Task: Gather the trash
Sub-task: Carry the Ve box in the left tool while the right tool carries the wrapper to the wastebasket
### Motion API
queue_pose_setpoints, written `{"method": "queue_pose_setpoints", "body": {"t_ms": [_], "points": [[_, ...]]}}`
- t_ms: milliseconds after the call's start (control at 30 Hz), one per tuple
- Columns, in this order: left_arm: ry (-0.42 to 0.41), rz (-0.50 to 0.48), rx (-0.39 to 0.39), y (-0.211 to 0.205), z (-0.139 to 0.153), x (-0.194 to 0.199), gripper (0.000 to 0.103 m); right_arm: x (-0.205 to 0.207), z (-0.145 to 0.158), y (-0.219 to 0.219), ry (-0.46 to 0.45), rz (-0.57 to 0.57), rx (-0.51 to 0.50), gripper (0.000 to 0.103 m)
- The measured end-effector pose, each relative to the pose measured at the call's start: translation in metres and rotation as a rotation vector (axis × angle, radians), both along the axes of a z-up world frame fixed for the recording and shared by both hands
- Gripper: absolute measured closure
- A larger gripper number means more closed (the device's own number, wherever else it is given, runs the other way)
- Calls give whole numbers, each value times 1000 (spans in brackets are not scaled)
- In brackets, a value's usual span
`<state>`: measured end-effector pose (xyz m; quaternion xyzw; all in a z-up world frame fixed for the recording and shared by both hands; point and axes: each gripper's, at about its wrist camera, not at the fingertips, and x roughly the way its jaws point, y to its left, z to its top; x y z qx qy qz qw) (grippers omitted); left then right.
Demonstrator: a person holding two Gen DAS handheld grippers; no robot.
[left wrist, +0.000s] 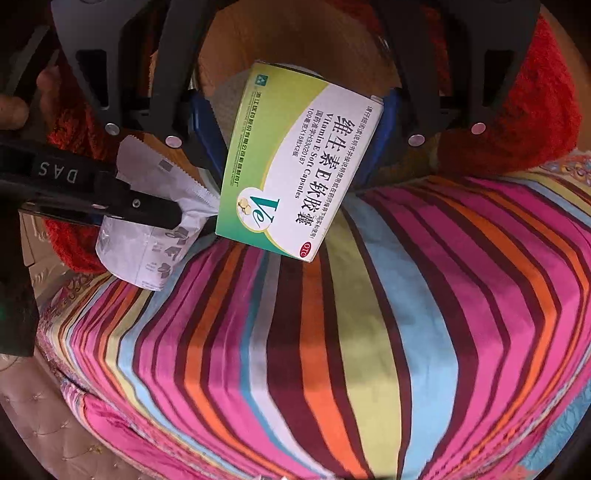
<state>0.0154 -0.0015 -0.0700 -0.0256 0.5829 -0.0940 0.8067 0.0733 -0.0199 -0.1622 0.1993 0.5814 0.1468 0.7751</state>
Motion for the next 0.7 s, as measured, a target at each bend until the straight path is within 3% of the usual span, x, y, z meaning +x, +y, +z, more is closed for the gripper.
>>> {"method": "queue_pose_setpoints", "body": {"t_ms": [700], "points": [[230,-23,11,-10,-59,8,36,11,-58,9,284,26,8,52]]}}
